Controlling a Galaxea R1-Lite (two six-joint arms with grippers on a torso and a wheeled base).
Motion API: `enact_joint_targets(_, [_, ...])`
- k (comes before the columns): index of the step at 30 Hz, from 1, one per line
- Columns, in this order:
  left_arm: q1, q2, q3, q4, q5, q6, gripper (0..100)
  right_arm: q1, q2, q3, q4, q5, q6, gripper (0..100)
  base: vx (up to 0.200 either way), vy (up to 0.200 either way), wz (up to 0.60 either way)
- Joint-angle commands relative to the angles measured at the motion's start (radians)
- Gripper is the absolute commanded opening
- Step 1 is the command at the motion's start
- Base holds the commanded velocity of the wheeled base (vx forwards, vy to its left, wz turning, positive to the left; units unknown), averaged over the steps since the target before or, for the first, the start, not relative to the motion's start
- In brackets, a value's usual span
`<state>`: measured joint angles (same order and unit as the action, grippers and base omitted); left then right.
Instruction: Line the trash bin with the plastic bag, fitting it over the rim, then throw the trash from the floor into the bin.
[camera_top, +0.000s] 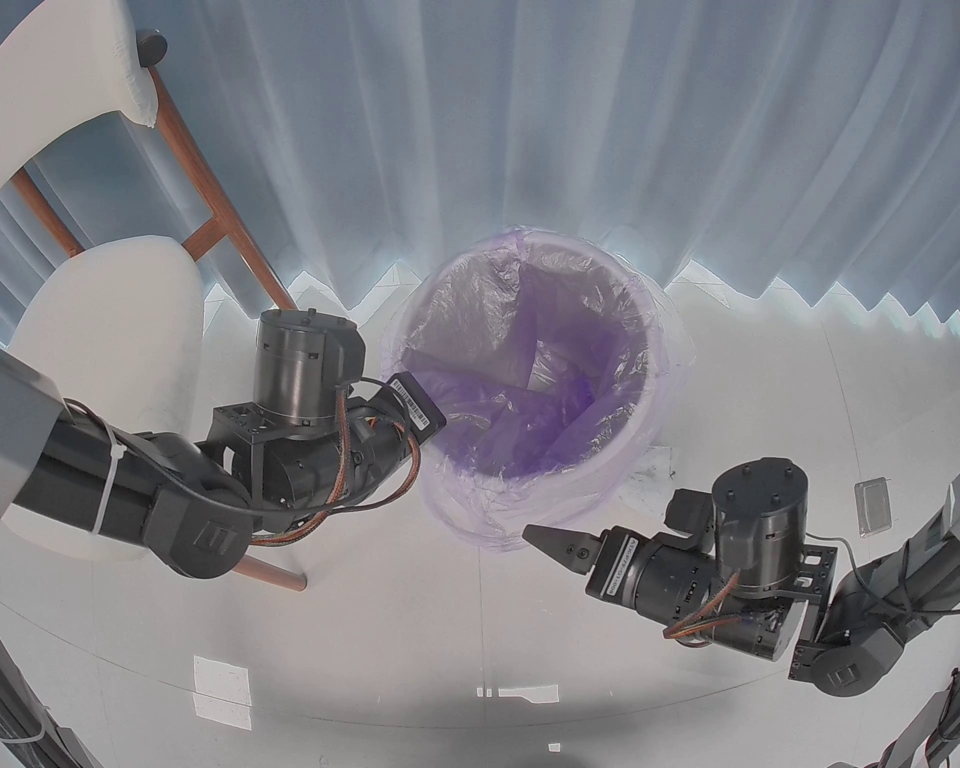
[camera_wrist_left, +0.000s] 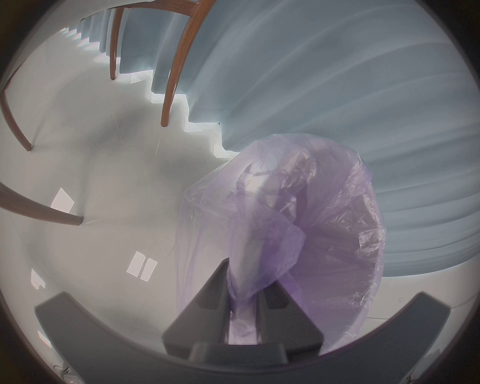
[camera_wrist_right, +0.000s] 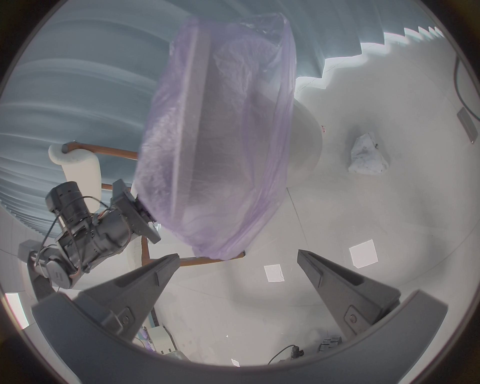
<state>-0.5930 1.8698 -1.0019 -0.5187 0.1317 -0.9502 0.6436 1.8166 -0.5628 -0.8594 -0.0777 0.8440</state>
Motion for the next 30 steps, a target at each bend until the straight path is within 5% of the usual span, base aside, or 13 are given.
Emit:
enact_joint_targets(1, [-0.002, -0.006, 0.002, 0.0, 0.0, 0.001, 0, -0.01, 0.059, -0.045, 0.0, -0.007, 0.001, 100, 0.0, 0.0, 0.0])
enact_joint_targets(8, [-0.002, -0.008, 0.0, 0.0, 0.0, -0.001, 0, -0.01, 0.098, -0.08, 0.0, -0.008, 0.001, 100, 0.0, 0.0, 0.0])
enact_joint_targets(9, [-0.002, -0.008, 0.002, 0.0, 0.0, -0.001, 0, -0.01, 0.102, -0.083, 0.0, -0.01, 0.001, 0, 0.0, 0.0, 0.0])
enact_joint_targets(30, [-0.01, -0.097, 0.011, 0.052, 0.0, -0.001, 0, -0.038, 0.175, -0.085, -0.027, -0.06, 0.001, 0, 0.0, 0.0, 0.0])
